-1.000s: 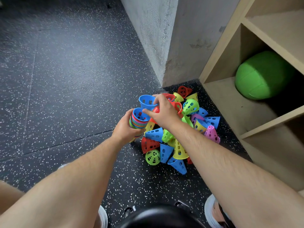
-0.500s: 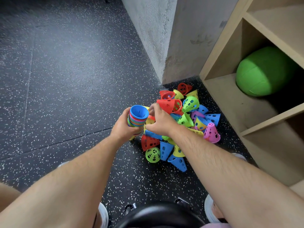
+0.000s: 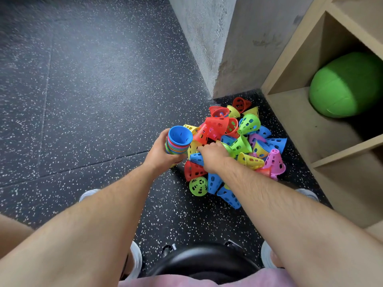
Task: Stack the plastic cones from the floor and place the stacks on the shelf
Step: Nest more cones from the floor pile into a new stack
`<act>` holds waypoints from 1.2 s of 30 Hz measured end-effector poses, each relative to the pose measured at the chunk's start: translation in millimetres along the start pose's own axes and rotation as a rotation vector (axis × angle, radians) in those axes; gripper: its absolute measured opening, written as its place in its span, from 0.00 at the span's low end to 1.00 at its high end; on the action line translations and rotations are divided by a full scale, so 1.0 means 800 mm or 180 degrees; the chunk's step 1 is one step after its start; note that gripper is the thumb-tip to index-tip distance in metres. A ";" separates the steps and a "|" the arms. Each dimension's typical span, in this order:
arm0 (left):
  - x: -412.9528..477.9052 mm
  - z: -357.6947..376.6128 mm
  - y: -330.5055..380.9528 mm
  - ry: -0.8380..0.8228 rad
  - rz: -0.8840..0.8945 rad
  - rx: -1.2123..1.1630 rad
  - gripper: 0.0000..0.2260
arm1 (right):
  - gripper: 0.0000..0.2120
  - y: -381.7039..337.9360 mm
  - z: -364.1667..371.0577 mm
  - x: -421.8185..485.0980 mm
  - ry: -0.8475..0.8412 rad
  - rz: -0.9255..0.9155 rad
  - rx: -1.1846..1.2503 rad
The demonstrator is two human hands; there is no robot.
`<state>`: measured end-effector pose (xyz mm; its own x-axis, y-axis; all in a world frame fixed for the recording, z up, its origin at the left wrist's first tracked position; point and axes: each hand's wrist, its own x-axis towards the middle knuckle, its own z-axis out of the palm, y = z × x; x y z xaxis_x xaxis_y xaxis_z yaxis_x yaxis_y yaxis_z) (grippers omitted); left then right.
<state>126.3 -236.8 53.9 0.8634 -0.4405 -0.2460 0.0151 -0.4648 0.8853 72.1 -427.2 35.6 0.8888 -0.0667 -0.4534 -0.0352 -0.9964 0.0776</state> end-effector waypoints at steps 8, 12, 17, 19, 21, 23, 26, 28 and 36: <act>0.001 -0.002 -0.002 0.0007 -0.0132 -0.0022 0.36 | 0.23 0.010 0.010 -0.001 0.0150 0.0055 -0.0221; 0.002 -0.001 -0.001 0.0002 -0.0170 -0.0012 0.35 | 0.27 0.017 0.013 -0.003 0.0169 0.0024 -0.0253; -0.001 0.001 0.003 -0.0046 -0.0078 0.0008 0.33 | 0.26 0.015 0.023 0.004 0.0207 -0.0084 -0.0247; 0.000 0.001 0.001 -0.0034 -0.0064 -0.0017 0.34 | 0.23 0.014 0.022 0.005 0.0352 -0.0059 -0.0013; 0.003 0.001 -0.002 -0.0001 -0.0114 -0.0065 0.35 | 0.23 0.015 0.018 0.004 0.0504 0.0051 0.0485; 0.005 0.000 -0.003 0.0048 -0.0160 -0.0141 0.35 | 0.22 0.018 0.009 0.001 0.0660 0.0227 0.1448; 0.007 -0.001 -0.004 0.0083 -0.0175 -0.0237 0.35 | 0.19 0.023 -0.015 -0.001 0.0954 0.0366 0.2879; 0.008 -0.001 -0.005 0.0062 -0.0185 -0.0249 0.36 | 0.16 0.029 -0.034 -0.003 0.1131 0.0409 0.3304; 0.014 0.005 -0.008 0.0024 -0.0064 -0.0073 0.32 | 0.15 0.035 -0.095 -0.011 0.1330 0.0222 0.3381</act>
<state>133.9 -242.2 43.9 0.8665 -0.4255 -0.2608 0.0439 -0.4556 0.8891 98.2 -450.5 108.9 0.9452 -0.2988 -0.1315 -0.2823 -0.5457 -0.7890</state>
